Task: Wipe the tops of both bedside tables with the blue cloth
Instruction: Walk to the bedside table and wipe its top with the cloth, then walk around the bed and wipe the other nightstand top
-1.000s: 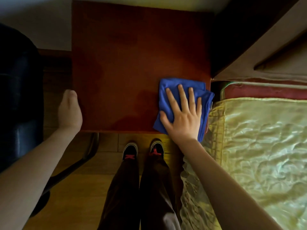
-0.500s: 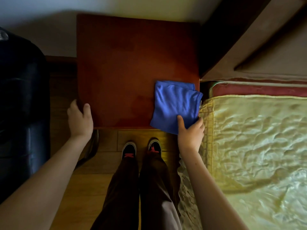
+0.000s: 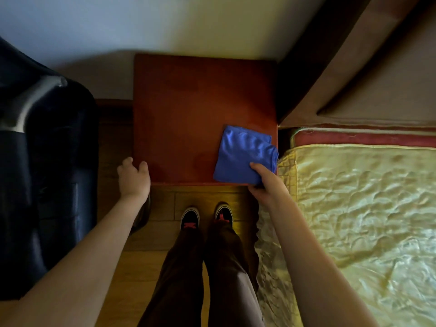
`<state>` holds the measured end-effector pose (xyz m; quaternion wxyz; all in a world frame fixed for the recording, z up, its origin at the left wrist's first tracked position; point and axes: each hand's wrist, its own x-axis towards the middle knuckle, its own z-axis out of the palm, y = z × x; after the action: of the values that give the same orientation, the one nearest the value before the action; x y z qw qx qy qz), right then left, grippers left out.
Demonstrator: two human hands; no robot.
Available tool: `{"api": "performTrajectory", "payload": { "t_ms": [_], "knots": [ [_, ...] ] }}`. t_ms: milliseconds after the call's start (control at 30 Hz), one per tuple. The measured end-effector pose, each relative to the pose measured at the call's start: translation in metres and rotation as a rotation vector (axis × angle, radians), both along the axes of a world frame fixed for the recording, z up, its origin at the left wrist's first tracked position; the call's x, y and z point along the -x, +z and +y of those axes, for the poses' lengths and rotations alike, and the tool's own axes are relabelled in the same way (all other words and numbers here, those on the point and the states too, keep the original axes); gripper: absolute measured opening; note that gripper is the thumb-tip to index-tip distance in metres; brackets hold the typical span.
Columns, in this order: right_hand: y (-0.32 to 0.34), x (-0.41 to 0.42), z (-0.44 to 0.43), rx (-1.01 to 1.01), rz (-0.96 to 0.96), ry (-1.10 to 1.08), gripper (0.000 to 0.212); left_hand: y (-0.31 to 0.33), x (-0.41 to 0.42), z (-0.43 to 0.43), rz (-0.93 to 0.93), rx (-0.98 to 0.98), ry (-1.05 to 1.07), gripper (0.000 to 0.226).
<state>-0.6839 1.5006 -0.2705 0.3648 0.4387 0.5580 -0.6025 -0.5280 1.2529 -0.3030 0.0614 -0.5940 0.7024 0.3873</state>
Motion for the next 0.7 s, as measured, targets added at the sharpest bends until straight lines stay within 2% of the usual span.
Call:
{"api": "performTrajectory", "payload": {
  "t_ms": [100, 300, 467, 567, 700],
  "knots": [
    [0.060, 0.002, -0.009, 0.063, 0.105, 0.081, 0.030, 0.060, -0.001, 0.009, 0.089, -0.051, -0.036, 0.049],
    [0.198, -0.012, -0.007, -0.125, 0.466, 0.535, 0.018, 0.210, -0.003, 0.039, 0.313, -0.080, -0.211, 0.044],
    [0.307, -0.037, 0.012, -0.109, 0.695, 0.626, 0.014, 0.320, -0.021, 0.059, 0.450, 0.034, -0.354, 0.039],
    [0.333, -0.053, 0.025, -0.108, 0.767, 0.662, 0.014, 0.353, -0.043, 0.070, 0.471, 0.100, -0.431, 0.037],
    [0.321, -0.078, 0.045, -0.285, 0.768, 0.749, 0.018, 0.349, -0.083, 0.077, 0.385, -0.006, -0.425, 0.033]
  ]
}}
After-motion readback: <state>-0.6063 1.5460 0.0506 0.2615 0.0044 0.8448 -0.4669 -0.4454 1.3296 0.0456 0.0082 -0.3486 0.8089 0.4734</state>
